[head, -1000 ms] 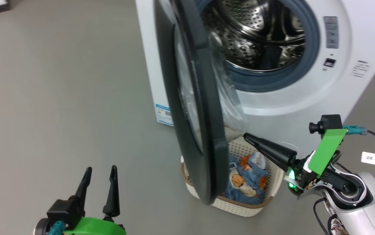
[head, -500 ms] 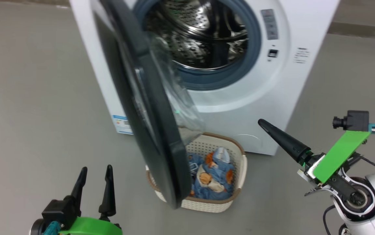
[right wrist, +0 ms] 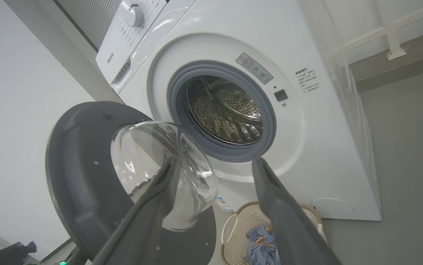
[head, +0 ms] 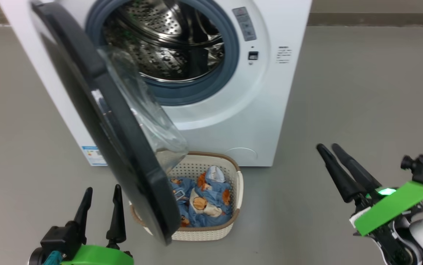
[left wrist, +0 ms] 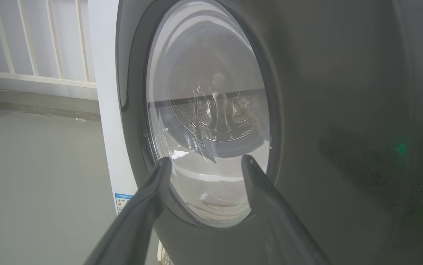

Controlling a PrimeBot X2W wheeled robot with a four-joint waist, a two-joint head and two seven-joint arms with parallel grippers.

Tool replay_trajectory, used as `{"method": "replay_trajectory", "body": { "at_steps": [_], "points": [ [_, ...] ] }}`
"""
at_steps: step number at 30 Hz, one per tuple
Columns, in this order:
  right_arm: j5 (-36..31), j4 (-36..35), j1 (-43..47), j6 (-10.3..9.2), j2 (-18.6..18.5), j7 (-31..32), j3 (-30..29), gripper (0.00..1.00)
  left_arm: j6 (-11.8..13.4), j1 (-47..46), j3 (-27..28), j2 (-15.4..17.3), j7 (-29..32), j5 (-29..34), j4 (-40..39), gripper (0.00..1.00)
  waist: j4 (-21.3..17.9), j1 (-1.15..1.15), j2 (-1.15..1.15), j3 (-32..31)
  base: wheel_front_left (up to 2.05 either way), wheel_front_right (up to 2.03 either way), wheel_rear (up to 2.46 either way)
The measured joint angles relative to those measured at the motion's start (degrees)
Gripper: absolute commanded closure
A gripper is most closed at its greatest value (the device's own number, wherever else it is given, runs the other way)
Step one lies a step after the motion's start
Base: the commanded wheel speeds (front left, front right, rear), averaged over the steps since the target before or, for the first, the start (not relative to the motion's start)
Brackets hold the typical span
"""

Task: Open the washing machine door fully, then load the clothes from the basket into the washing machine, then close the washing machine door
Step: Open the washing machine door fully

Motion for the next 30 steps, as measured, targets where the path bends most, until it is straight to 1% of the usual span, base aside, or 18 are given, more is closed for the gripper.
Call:
{"method": "replay_trajectory", "body": {
  "at_steps": [4,8,10,13,15,17,19,24,30],
  "points": [
    [-4.95,4.58,0.37,0.0,-2.43,-9.11,3.59,0.0,0.0,0.46,0.24,-0.01,0.0,0.0,-0.47,0.0,-1.9,0.0,0.0,0.03,0.0,0.0,0.0],
    [-7.53,8.5,0.39,0.0,-2.43,-12.61,3.81,0.0,0.0,0.93,0.85,-0.03,-0.01,0.0,-1.18,0.0,-3.26,0.0,0.0,-0.07,0.0,0.0,0.0],
    [-10.76,10.18,0.46,0.0,-2.16,-12.94,2.55,0.0,0.0,1.49,1.24,-0.03,0.0,0.0,-1.54,0.0,-3.78,0.0,0.0,-0.13,0.0,0.0,0.0],
    [-16.28,10.78,1.44,0.0,0.12,-13.01,-2.89,0.0,0.01,2.06,1.75,-0.02,-0.01,0.0,-2.21,0.0,-4.4,0.0,0.0,-0.15,0.0,0.0,0.0],
    [-20.47,10.95,2.38,0.0,1.36,-13.02,-5.47,0.0,0.01,2.41,1.9,-0.04,0.0,0.0,-2.55,0.0,-4.67,0.0,0.0,-0.13,0.0,0.0,0.0],
    [-24.77,11.57,3.23,0.0,2.11,-13.03,-6.9,0.0,0.01,2.67,2.03,-0.03,-0.01,0.0,-2.77,0.0,-4.85,0.0,0.0,-0.11,0.0,0.0,0.0],
    [-27.73,12.58,4.08,0.0,2.91,-13.03,-8.13,0.0,0.01,2.68,2.09,-0.03,-0.01,0.0,-2.96,0.0,-4.93,0.0,0.0,-0.09,0.0,0.0,0.0],
    [-31.28,14.39,5.2,0.0,5.23,-13.03,-10.84,0.0,0.0,2.68,2.22,-0.04,-0.01,0.0,-3.22,0.0,-4.86,0.0,0.0,-0.13,0.0,0.0,0.0],
    [-32.44,15.96,5.24,0.01,6.73,-13.03,-13.07,0.0,0.0,2.68,2.22,-0.05,-0.01,0.0,-3.3,0.0,-4.56,0.0,0.0,-0.3,0.0,0.0,0.0]
  ]
}}
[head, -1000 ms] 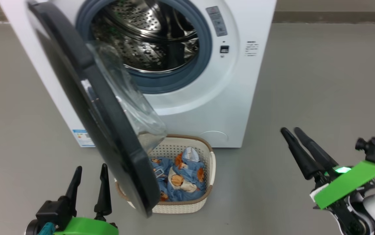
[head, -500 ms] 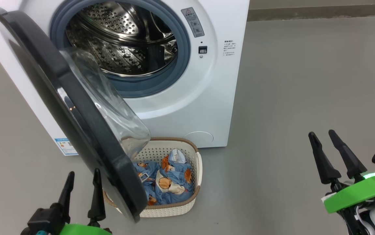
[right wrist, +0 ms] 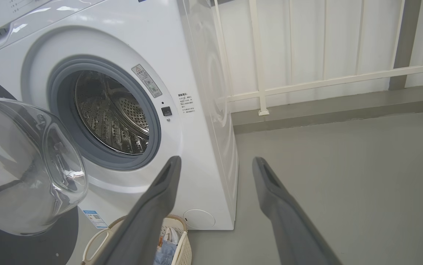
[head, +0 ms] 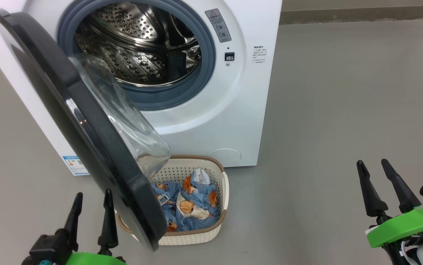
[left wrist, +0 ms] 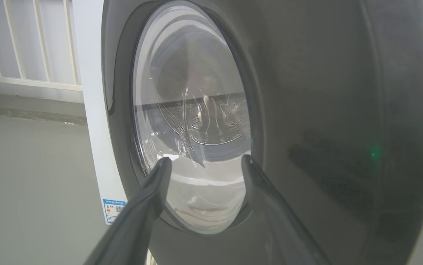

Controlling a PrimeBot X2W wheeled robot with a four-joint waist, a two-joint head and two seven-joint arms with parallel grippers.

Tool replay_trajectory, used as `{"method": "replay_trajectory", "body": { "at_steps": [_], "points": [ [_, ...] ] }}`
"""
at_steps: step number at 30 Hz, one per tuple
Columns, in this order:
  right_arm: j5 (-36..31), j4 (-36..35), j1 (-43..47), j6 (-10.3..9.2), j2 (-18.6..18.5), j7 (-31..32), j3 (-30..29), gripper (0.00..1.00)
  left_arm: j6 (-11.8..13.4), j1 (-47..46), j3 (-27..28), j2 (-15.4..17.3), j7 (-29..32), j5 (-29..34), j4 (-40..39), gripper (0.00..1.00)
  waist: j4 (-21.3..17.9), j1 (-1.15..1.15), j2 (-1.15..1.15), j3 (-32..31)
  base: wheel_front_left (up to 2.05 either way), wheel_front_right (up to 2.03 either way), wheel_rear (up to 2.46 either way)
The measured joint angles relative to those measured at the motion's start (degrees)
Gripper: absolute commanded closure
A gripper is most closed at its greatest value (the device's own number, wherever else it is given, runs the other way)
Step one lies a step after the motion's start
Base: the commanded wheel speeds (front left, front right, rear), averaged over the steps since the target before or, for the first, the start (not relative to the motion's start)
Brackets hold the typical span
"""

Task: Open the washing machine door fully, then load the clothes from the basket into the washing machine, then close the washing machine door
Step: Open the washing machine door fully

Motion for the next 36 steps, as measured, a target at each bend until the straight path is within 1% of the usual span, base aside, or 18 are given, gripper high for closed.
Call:
{"method": "replay_trajectory", "body": {
  "at_steps": [4,5,7,34,35,36],
  "points": [
    [-0.13,0.46,0.01,0.0,0.04,0.0,-0.26,0.0,-0.01,0.0,-0.01,-0.01,0.0,0.0,-0.03,0.0,0.24,0.0,0.0,-0.08,0.0,0.0,0.0],
    [-1.26,0.7,0.01,0.0,0.03,0.0,-0.22,0.0,-0.01,0.01,-0.02,-0.01,0.0,0.01,-0.03,0.0,0.36,0.0,0.0,-0.14,0.0,0.0,0.0],
    [-1.45,0.74,0.01,0.0,0.02,0.0,-0.16,0.0,-0.02,0.01,-0.02,-0.01,0.0,0.01,-0.03,0.0,0.42,0.0,0.0,-0.16,0.0,0.0,0.0],
    [-1.24,1.42,0.01,0.0,-0.32,0.0,2.14,0.0,-0.57,0.01,-0.27,-0.02,0.0,0.59,0.15,0.0,0.6,0.0,0.0,-0.48,0.0,0.0,0.0],
    [-1.19,1.43,0.01,0.0,-0.33,0.0,2.19,0.0,-0.57,0.01,-0.31,-0.02,0.0,0.59,0.2,0.02,0.63,0.0,0.0,-0.48,0.0,0.0,0.0],
    [-1.19,1.44,0.01,0.0,-0.33,0.0,2.22,0.0,-0.58,0.01,-0.33,-0.02,0.0,0.59,0.22,0.23,0.66,0.0,0.0,-0.48,0.0,0.0,0.0]
  ]
}}
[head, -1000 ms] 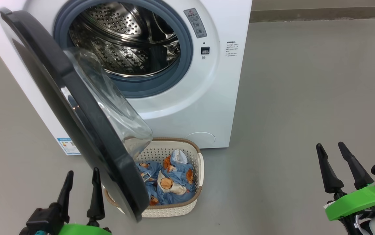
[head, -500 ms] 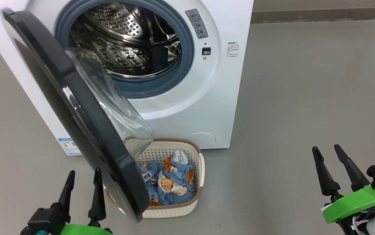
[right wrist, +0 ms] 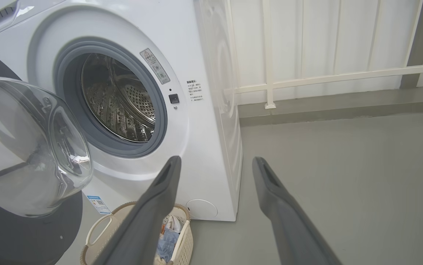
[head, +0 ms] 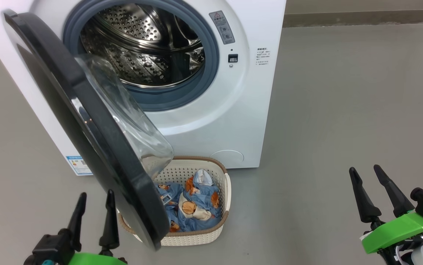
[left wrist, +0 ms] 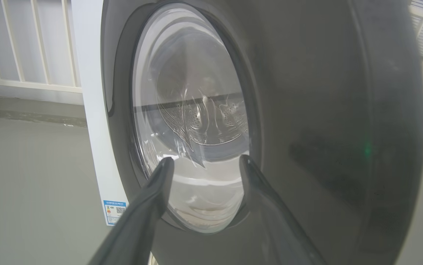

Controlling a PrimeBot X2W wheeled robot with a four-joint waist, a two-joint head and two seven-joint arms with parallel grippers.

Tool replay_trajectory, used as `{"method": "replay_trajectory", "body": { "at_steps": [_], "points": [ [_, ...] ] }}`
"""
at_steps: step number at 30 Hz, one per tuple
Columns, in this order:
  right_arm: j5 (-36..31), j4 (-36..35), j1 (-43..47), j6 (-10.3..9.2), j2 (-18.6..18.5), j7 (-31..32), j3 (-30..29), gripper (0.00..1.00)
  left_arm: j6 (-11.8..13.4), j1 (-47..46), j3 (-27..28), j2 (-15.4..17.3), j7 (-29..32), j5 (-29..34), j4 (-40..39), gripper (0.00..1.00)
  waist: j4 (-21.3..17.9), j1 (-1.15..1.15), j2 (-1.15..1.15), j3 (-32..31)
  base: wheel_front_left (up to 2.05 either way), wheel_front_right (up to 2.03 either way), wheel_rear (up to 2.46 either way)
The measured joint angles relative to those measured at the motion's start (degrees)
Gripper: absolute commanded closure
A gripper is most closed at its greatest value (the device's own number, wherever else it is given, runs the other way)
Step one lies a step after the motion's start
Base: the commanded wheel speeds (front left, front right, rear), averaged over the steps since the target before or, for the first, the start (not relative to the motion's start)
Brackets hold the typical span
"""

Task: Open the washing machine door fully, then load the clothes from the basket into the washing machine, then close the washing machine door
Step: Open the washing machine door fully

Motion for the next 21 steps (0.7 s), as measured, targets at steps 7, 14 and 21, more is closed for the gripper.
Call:
{"method": "replay_trajectory", "body": {
  "at_steps": [7,14,21],
  "points": [
    [0.0,0.1,0.0,0.0,0.05,0.0,0.13,0.0,-0.49,-0.01,-0.32,-0.01,0.0,-0.01,-0.93,1.0,0.27,0.0,0.0,0.14,0.0,0.0,0.0],
    [0.0,0.15,-0.01,0.0,0.3,0.0,0.1,0.0,-0.49,-0.02,0.52,0.0,0.0,0.0,-8.6,1.0,0.85,0.0,0.0,0.28,0.0,0.0,0.0],
    [0.0,0.25,-0.01,0.0,0.63,0.0,0.07,0.0,-0.14,0.04,-2.48,0.0,-0.01,0.74,-20.89,1.0,1.55,0.0,0.0,0.51,0.0,0.0,0.0]
  ]
}}
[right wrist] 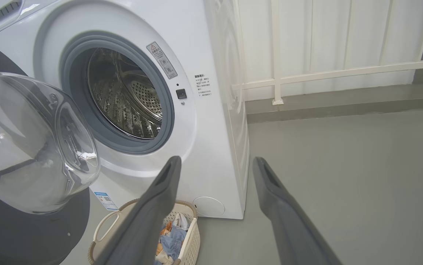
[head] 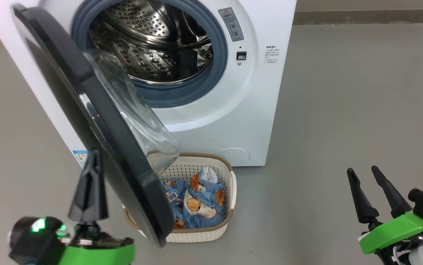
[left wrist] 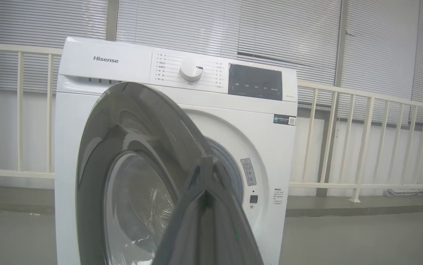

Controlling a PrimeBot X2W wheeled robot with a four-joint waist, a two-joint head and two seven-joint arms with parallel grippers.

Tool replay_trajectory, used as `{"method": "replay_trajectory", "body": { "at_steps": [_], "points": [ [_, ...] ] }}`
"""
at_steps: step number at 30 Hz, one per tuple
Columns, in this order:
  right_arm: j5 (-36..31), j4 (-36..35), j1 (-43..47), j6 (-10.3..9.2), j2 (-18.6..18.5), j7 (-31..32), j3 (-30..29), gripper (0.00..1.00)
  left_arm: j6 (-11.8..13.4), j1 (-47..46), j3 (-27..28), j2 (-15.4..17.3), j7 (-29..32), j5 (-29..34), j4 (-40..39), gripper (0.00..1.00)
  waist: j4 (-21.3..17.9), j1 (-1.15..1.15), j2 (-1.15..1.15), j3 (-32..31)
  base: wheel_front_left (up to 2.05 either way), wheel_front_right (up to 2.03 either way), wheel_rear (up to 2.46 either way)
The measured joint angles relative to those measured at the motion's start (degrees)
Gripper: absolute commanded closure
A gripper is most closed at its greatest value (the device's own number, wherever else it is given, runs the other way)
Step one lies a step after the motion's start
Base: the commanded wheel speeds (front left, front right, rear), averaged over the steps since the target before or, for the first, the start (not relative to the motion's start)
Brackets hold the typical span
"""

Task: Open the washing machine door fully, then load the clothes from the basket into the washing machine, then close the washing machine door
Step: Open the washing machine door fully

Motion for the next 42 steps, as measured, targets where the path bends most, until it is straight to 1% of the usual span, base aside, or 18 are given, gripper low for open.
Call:
{"method": "replay_trajectory", "body": {
  "at_steps": [3,5,8,14,20,31,36,40,42],
  "points": [
    [0.0,0.02,0.0,0.0,0.08,0.0,0.0,0.0,-0.01,0.23,-3.58,0.02,-0.04,0.11,-3.2,1.0,0.27,0.0,0.0,0.07,0.0,0.0,0.0],
    [0.0,0.05,-0.01,0.0,0.31,0.0,0.05,0.0,-0.1,1.04,-7.02,0.02,-0.04,0.1,-3.55,1.0,0.33,0.0,0.0,0.08,0.0,0.0,0.0],
    [0.0,0.09,-0.03,0.0,0.6,0.0,0.24,0.0,0.0,2.06,-10.72,0.04,-0.04,-0.18,-3.3,1.0,0.26,0.0,0.0,0.14,0.0,0.0,0.0],
    [0.04,0.13,-0.05,0.0,0.74,0.0,0.7,0.0,0.01,2.02,-14.84,0.08,0.62,-1.96,0.1,1.0,-0.25,0.0,0.0,0.26,0.0,0.0,0.0],
    [0.29,0.37,-0.1,0.0,0.83,0.0,1.1,0.0,0.01,1.4,-16.57,0.09,1.23,-4.48,6.89,1.0,-0.94,0.0,0.0,0.44,0.0,0.0,0.0],
    [0.44,0.81,-0.16,0.0,0.91,0.0,1.68,0.0,0.01,-2.58,-18.78,0.08,1.62,-9.58,19.06,1.0,-2.37,0.0,0.0,0.73,0.0,0.0,0.0],
    [0.45,0.91,-0.16,0.0,0.92,0.0,1.69,0.0,0.24,-3.69,-18.97,0.07,1.53,-10.7,21.53,1.0,-2.58,0.0,0.0,0.9,0.0,0.0,0.0],
    [0.45,0.93,-0.16,0.0,0.92,0.0,1.64,0.0,0.34,-5.13,-18.07,0.05,1.01,-11.8,23.42,1.0,-2.42,0.0,0.0,1.07,0.0,0.0,0.0],
    [0.45,0.99,-0.16,0.0,0.96,0.0,1.66,0.0,0.78,-5.38,-17.49,0.05,0.94,-11.98,23.77,1.0,-2.36,0.0,0.0,1.01,0.0,0.0,0.0]
  ]
}}
